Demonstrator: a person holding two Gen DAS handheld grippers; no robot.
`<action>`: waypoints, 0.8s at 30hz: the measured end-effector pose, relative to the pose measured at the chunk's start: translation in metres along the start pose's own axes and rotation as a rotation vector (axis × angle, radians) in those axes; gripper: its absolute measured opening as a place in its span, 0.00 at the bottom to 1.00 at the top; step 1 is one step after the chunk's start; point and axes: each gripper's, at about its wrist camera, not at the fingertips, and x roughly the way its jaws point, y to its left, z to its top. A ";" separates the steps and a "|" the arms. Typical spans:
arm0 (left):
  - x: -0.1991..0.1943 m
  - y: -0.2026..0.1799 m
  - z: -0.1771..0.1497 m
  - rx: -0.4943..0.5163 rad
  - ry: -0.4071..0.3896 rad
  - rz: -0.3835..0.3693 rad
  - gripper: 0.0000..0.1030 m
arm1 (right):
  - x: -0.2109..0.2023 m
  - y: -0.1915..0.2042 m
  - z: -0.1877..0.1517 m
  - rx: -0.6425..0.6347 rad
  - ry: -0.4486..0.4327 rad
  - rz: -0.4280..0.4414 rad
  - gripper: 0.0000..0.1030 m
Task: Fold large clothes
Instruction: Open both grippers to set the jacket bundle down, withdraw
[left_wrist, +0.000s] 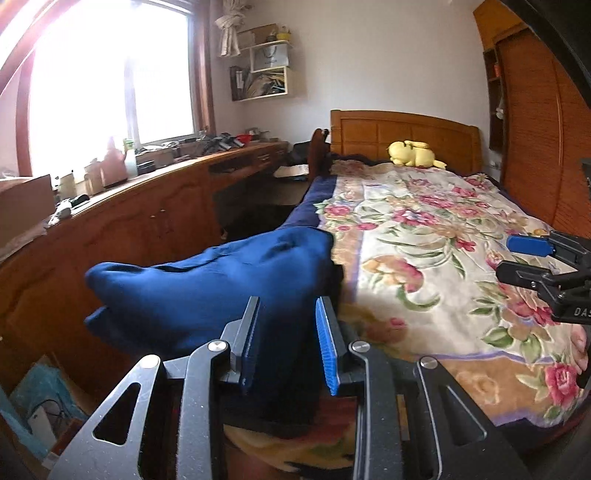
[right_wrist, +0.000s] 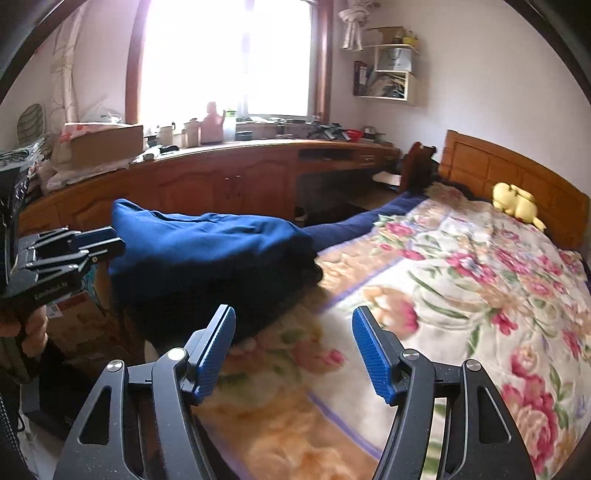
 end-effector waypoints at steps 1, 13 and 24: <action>0.000 -0.006 0.000 0.007 -0.001 -0.005 0.29 | -0.004 -0.003 -0.003 0.005 -0.002 -0.005 0.66; 0.004 -0.100 -0.006 0.041 0.043 -0.131 0.29 | -0.063 -0.033 -0.051 0.112 -0.034 -0.060 0.84; -0.002 -0.190 -0.026 0.088 0.067 -0.244 0.30 | -0.127 -0.067 -0.111 0.280 -0.008 -0.262 0.92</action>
